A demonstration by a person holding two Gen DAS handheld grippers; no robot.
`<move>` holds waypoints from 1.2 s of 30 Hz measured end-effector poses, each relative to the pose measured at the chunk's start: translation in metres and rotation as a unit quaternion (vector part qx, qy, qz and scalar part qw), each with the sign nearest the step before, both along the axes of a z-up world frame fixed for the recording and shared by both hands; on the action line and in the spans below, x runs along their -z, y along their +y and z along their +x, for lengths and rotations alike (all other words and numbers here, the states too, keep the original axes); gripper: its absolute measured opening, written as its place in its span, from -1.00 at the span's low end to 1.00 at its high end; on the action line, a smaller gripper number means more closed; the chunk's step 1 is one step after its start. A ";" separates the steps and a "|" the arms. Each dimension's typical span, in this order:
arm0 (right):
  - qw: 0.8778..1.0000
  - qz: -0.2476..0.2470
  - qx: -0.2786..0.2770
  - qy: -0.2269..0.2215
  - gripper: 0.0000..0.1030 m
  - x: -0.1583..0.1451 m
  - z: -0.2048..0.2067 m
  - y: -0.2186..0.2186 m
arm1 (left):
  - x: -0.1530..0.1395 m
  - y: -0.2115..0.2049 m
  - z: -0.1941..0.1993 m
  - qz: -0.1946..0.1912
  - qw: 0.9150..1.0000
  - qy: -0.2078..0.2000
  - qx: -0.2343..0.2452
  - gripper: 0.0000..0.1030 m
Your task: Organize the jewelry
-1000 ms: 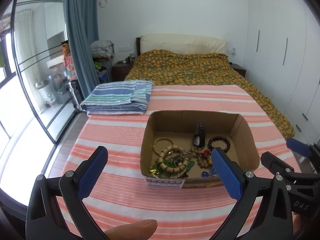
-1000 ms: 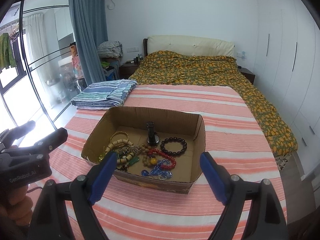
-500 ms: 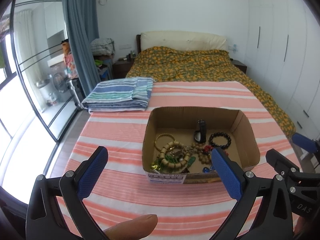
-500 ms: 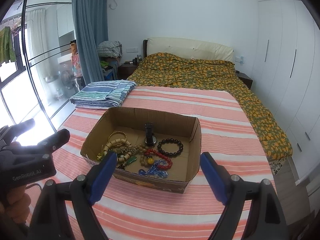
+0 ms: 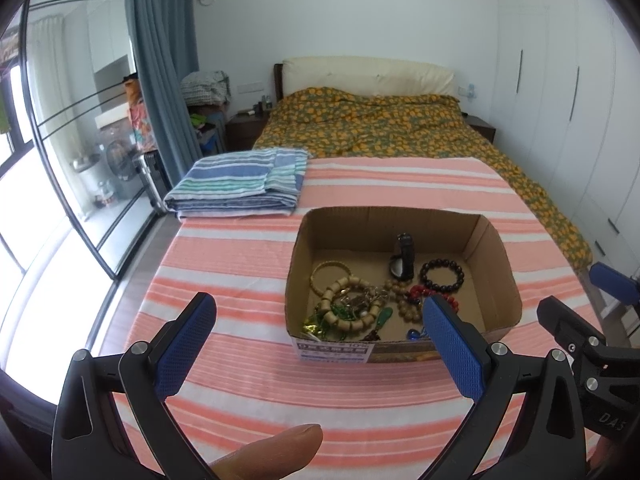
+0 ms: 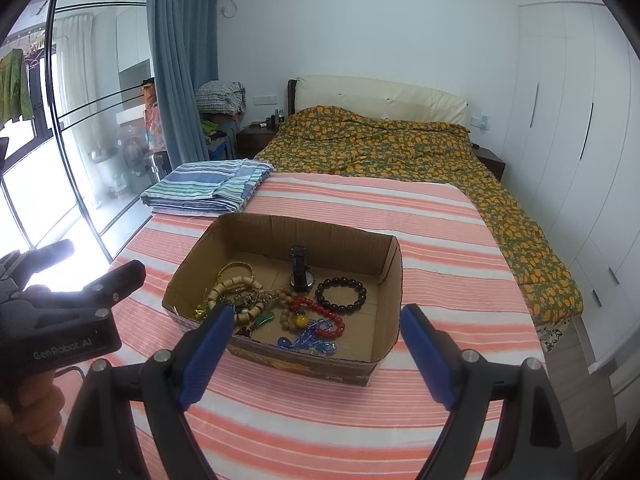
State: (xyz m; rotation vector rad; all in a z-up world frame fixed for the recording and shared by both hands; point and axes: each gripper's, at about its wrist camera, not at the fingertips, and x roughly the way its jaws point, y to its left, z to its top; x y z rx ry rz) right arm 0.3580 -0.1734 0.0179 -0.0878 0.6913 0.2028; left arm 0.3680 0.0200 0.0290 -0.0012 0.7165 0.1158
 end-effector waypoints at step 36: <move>1.000 -0.002 -0.005 -0.001 0.69 0.000 -0.003 0.000 | 0.003 -0.003 0.000 -0.001 1.000 0.005 0.002 0.99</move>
